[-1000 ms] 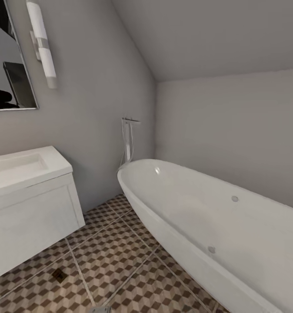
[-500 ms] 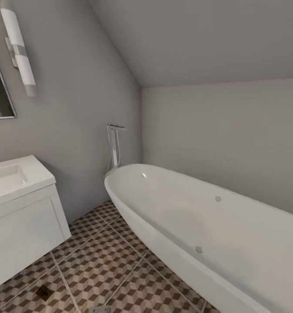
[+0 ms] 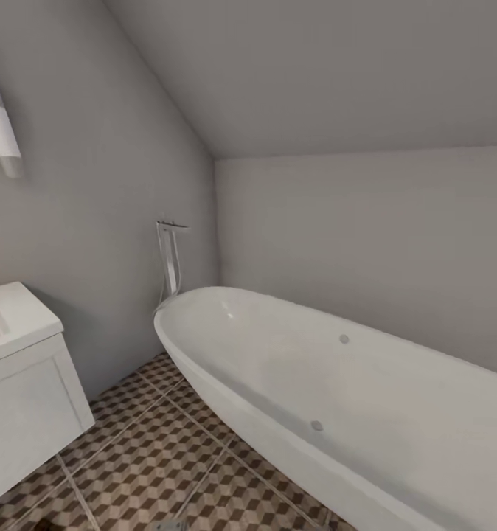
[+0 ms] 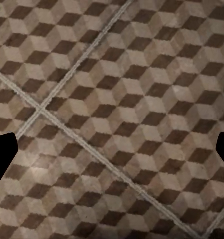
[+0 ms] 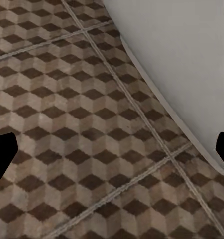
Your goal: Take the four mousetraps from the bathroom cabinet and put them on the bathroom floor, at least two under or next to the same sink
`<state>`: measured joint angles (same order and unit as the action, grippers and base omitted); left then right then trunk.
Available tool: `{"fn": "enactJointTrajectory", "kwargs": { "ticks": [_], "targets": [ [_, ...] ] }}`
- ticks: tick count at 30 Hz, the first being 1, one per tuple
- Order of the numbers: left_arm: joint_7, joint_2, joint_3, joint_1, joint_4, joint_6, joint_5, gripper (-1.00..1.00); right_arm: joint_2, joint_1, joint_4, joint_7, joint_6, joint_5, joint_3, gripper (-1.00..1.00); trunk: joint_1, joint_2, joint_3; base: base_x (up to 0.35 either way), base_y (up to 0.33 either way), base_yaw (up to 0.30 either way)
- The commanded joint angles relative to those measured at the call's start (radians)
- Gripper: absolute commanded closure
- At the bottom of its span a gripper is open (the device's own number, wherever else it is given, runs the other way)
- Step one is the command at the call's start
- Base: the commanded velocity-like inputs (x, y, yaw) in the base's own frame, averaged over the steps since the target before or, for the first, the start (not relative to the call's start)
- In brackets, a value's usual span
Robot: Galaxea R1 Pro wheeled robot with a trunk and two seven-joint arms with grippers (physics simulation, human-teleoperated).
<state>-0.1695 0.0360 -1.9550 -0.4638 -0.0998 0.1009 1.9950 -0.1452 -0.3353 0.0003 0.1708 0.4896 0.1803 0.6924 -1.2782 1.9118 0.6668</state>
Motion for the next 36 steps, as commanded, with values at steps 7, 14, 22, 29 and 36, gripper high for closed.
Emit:
{"fn": "enactJointTrajectory", "kwargs": {
  "ticks": [7,14,22,29,36],
  "targets": [
    [-0.007,-0.010,-0.008,0.002,-0.004,0.005,0.007,-1.00,0.001,-0.001,0.001,0.003,0.003,0.008,0.009,-1.00,0.027,-0.049,-0.029,0.000,0.000,-0.211],
    [-0.008,-0.021,-0.008,0.023,-0.001,0.005,0.007,-1.00,0.005,0.001,0.009,0.003,0.003,0.012,0.008,-1.00,0.054,-0.098,-0.060,0.000,0.000,-0.211],
    [-0.008,-0.040,-0.008,0.043,0.000,0.005,0.007,-1.00,0.050,0.008,0.019,0.013,0.006,0.023,0.005,-1.00,0.085,-0.154,-0.094,0.000,0.000,-0.211],
    [-0.009,-0.044,-0.008,0.047,0.000,0.004,0.007,-1.00,0.062,0.010,0.021,0.036,0.005,0.064,0.004,-1.00,0.111,-0.203,-0.125,0.000,0.000,-0.211],
    [-0.010,-0.050,-0.008,0.050,0.000,0.003,0.007,-1.00,0.062,0.010,0.024,0.128,0.004,0.135,0.004,-1.00,0.138,-0.252,-0.156,0.000,0.000,-0.211]
  ]
}}
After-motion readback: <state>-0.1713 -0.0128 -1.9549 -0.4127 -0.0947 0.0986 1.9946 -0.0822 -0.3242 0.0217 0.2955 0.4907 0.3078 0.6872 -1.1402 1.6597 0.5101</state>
